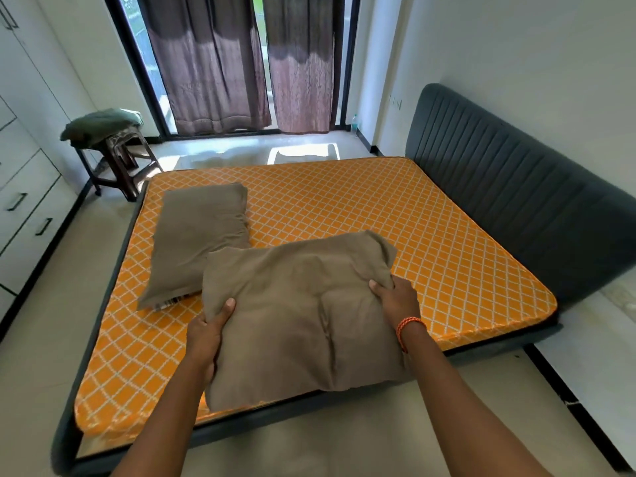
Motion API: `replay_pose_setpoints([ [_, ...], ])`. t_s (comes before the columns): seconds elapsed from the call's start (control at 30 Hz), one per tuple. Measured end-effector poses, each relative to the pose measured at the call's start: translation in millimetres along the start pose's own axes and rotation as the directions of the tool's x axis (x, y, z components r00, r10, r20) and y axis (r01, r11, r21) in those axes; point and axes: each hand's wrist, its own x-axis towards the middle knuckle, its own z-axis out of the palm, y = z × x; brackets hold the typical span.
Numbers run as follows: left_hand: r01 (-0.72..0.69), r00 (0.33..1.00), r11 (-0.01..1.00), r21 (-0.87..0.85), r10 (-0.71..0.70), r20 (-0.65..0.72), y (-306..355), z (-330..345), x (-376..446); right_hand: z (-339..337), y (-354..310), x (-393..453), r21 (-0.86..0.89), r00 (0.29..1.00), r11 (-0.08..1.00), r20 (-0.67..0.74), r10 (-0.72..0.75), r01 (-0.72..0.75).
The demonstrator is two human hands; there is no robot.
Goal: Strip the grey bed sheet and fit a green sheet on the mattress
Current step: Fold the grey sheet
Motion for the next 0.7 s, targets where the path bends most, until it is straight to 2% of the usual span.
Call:
replay_pose_setpoints([
  [0.17, -0.045, 0.997, 0.999, 0.026, 0.046, -0.062, 8.3, -128.4, 0.2, 105.2, -49.4, -77.5, -0.026, 1.000, 1.000, -0.004, -0.005, 0.005],
  [0.37, -0.147, 0.986, 0.985, 0.090, 0.153, -0.069, 31.0, -272.3, 8.6, 227.4, -115.5, -160.9, -0.015, 1.000, 1.000, -0.023, -0.004, 0.003],
  [0.53, -0.149, 0.983, 0.978, 0.147, 0.163, -0.087, 57.1, -361.5, 36.4, 293.6, -161.3, -205.0, -0.028, 0.999, 0.999, -0.028, -0.018, 0.018],
  [0.7, -0.177, 0.976, 0.967, 0.183, 0.197, -0.094, 83.0, -411.5, 66.6, 348.1, -199.5, -216.7, -0.033, 0.996, 0.996, -0.048, -0.080, 0.078],
])
